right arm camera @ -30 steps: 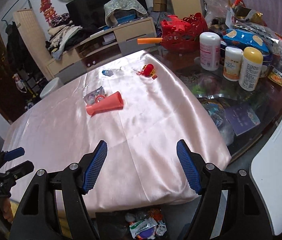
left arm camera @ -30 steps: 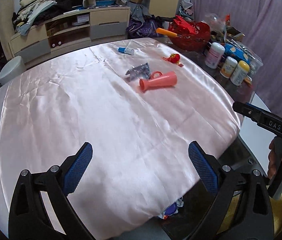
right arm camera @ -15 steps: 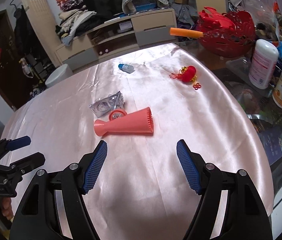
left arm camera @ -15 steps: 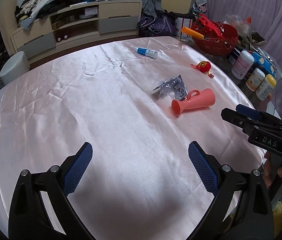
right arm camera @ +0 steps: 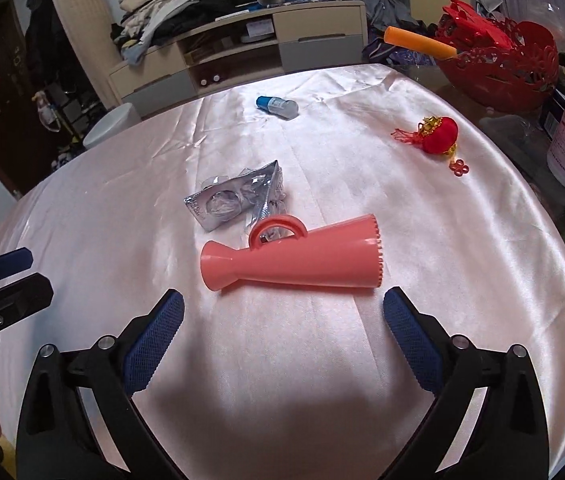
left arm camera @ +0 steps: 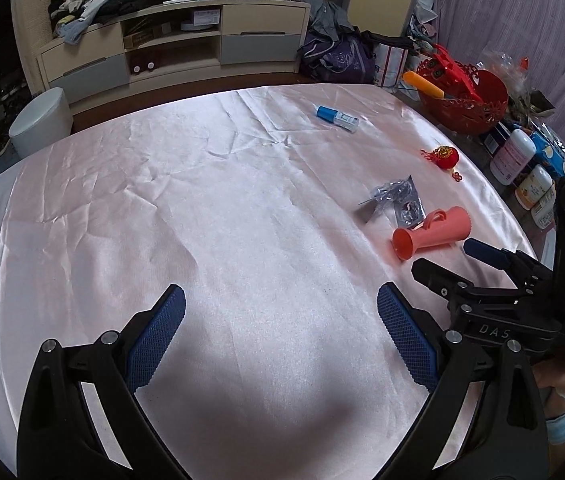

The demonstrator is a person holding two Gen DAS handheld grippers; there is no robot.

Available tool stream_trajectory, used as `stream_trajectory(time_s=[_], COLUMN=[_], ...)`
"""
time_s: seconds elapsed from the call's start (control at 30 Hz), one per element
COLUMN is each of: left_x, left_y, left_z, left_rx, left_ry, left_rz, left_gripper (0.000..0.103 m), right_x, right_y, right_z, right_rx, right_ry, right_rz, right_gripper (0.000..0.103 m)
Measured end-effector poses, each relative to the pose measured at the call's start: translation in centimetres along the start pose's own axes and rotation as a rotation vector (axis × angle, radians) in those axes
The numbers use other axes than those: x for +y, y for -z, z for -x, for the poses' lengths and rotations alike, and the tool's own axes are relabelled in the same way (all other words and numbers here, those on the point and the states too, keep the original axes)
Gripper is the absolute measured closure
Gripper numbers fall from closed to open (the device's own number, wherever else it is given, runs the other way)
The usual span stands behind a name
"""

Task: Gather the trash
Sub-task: 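Grasp the pink horn with the right tool while the left tool grasps the silver blister pack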

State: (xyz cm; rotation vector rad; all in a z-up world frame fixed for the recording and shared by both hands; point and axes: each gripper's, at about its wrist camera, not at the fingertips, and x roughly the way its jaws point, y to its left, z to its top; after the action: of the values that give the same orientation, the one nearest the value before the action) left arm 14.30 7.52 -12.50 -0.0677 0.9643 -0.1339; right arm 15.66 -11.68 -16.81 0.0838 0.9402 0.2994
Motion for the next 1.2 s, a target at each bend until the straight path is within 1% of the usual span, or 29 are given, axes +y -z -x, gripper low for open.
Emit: stream_trajectory(time_s=[0.07, 0.23, 0.27, 0.33, 0.4, 0.5, 0.57, 0.63, 0.7, 0.77, 0.8, 0.83, 0.93, 1.07, 1.13, 1.17, 1.2], left_x=[0.2, 0.2, 0.0, -0.5, -1.3, -2.9, -4.1, -5.1, -5.9, -6.5, -6.8, -7.1, -7.8, -8.5, -8.8, -8.9, -9.0], left_y=[0.0, -0.4, -0.6, -1.2, -1.8, -2.6, -3.1, -3.6, -4.0, -4.5, -4.7, -4.9, -5.3, -5.6, -5.6, -5.5, -5.4], left_z=[-0.1, -0.5, -0.6, -0.9, -1.2, -2.1, -2.9, -3.7, -4.6, -5.5, -5.9, -6.3, -7.5, -8.9, -9.5, -9.7, -9.7], left_rx=[0.003, 0.011, 0.011, 0.008, 0.001, -0.008, -0.015, -0.01, -0.005, -0.005, -0.003, 0.0, 0.011, 0.034, 0.045, 0.052, 0.058], left_ry=[0.0, -0.003, -0.002, 0.001, 0.01, 0.018, 0.03, 0.044, 0.058, 0.062, 0.067, 0.071, 0.084, 0.117, 0.128, 0.133, 0.139], left_rz=[0.003, -0.012, -0.017, -0.032, -0.056, -0.112, -0.151, -0.186, -0.205, -0.214, -0.219, -0.225, -0.24, -0.247, -0.255, -0.255, -0.254], left_gripper=[0.011, 0.011, 0.011, 0.011, 0.011, 0.012, 0.014, 0.023, 0.029, 0.039, 0.047, 0.051, 0.054, 0.055, 0.074, 0.078, 0.085], right_x=[0.3, 0.2, -0.1, -0.6, -1.3, -2.9, -4.2, -5.6, -6.9, -7.8, -8.2, -8.5, -8.9, -8.8, -8.5, -8.3, -8.1], right_y=[-0.4, -1.2, -1.2, -1.1, -0.8, -0.6, -0.5, -0.3, 0.0, 0.4, 0.7, 0.8, 1.0, 1.3, 1.3, 1.3, 1.3], right_z=[-0.6, -1.1, -1.1, -0.6, 0.4, 2.3, 3.3, 3.9, 4.4, 4.6, 4.6, 4.6, 4.5, 4.3, 4.2, 4.3, 4.4], right_rx=[0.009, -0.012, -0.01, -0.016, -0.022, -0.043, -0.055, -0.051, -0.046, -0.037, -0.03, -0.026, -0.02, -0.007, -0.003, -0.004, -0.007], right_ry=[0.016, 0.064, 0.068, 0.077, 0.068, 0.069, 0.078, 0.077, 0.059, 0.032, 0.025, 0.021, 0.014, -0.016, -0.034, -0.038, -0.038], right_rz=[-0.01, -0.028, -0.023, -0.007, -0.008, -0.018, -0.031, -0.056, -0.092, -0.119, -0.132, -0.141, -0.156, -0.163, -0.165, -0.16, -0.153], right_gripper=[0.003, 0.004, 0.01, 0.01, 0.011, 0.011, 0.011, 0.01, 0.01, 0.011, 0.01, 0.01, 0.01, 0.011, 0.011, 0.011, 0.011])
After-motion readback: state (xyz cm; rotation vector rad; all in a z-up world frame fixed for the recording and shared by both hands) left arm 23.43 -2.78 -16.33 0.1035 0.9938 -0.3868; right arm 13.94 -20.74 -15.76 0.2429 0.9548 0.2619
